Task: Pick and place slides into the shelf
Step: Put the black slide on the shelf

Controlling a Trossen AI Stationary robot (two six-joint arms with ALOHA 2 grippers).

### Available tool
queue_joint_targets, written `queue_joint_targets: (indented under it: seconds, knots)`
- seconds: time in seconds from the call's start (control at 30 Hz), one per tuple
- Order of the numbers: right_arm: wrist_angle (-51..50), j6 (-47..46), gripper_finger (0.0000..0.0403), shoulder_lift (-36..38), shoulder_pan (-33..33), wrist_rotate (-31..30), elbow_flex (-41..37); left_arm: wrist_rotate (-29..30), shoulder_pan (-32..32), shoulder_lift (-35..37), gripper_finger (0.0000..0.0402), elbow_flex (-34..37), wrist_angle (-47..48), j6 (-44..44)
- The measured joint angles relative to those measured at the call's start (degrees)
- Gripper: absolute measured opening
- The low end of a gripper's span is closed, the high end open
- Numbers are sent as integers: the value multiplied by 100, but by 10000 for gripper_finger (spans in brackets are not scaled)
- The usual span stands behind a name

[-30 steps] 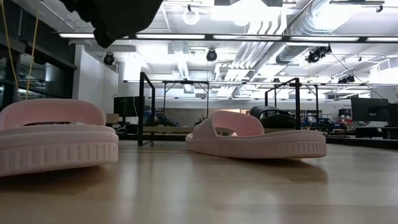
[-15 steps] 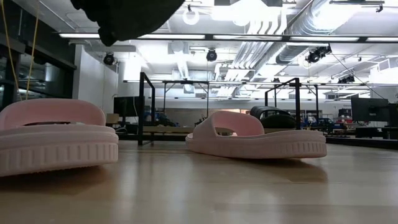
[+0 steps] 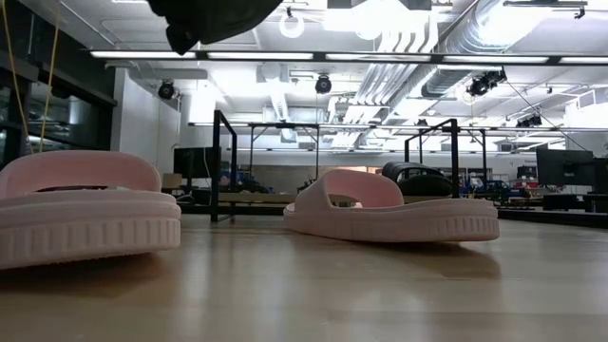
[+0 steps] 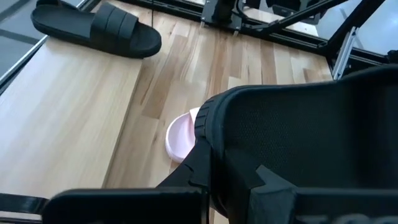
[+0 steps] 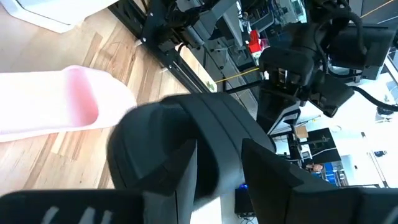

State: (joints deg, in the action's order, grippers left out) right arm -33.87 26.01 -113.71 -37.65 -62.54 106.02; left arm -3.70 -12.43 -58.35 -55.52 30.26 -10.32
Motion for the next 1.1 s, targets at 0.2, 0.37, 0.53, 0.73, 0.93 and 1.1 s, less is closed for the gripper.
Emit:
queue_joint_targets:
  seconds: [0.2, 0.37, 0.53, 0.73, 0.93, 1.1]
  knots:
    - [-19, -2, 119, 0, -2, -26, 0, -6, 0, 0, 5, -40, -11, -40]
    - [-21, -2, 119, 0, -2, -28, 0, -62, 0, -43, 5, -40, -20, -61]
    - [-103, -28, 119, -2, 12, -30, 0, -113, 6, -82, 5, -40, -141, -95]
    - [-130, -45, 119, -2, 13, -36, 0, -302, 4, -83, 5, -38, -260, -124]
    - [-170, -61, 119, -2, 13, -35, 0, -335, 7, -84, 5, -38, -310, -191]
    - [-239, -145, 119, -2, 21, -56, 0, -434, 7, -207, 5, -35, -344, -210]
